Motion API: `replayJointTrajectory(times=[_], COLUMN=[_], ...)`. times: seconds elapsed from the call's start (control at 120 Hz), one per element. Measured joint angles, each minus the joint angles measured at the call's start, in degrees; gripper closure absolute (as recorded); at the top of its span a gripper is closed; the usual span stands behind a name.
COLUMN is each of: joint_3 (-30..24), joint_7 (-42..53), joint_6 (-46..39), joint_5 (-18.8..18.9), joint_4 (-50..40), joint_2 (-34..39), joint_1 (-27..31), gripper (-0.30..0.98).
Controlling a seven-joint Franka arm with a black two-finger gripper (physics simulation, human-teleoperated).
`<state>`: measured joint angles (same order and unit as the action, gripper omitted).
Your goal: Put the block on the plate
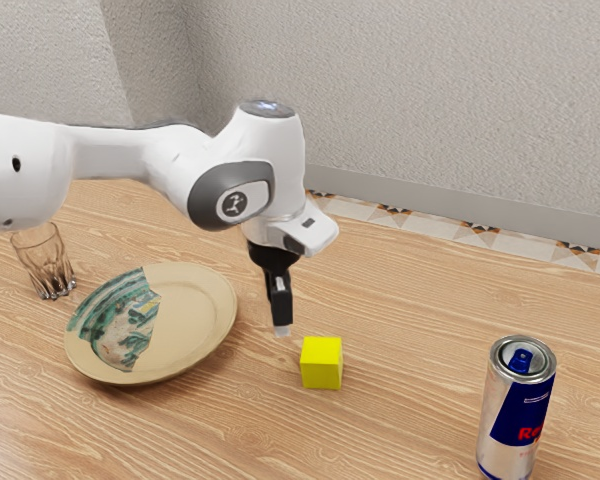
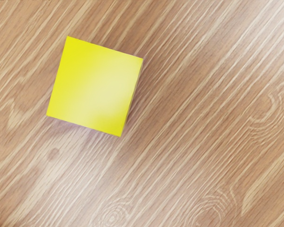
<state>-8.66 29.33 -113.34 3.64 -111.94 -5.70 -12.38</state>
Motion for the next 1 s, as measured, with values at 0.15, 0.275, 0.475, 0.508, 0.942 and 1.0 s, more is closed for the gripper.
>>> replayJointTrajectory(times=[0.15, 0.275, 0.475, 0.508, 0.942, 1.0], joint_3=[-2.39, -3.56, -4.64, -4.7, -5.76, -5.86], joint_7=[1.41, 2.4, 3.82, 4.05, 6.91, 7.22], joint_6=[-1.61, -2.94, -5.15, -5.39, -6.63, -6.75], joint_5=[0.13, 0.46, 2.47, 2.89, 4.88, 4.96], joint_4=[0.64, 2.12, 7.2, 7.98, 10.9, 10.8], joint_2=[-2.36, -4.9, -12.21, -13.17, -18.92, -19.34], joint_1=[1.13, 1.3, 1.38, 1.4, 4.17, 4.46], gripper=[0.0, 0.0, 0.0, 0.0, 0.0, 0.0])
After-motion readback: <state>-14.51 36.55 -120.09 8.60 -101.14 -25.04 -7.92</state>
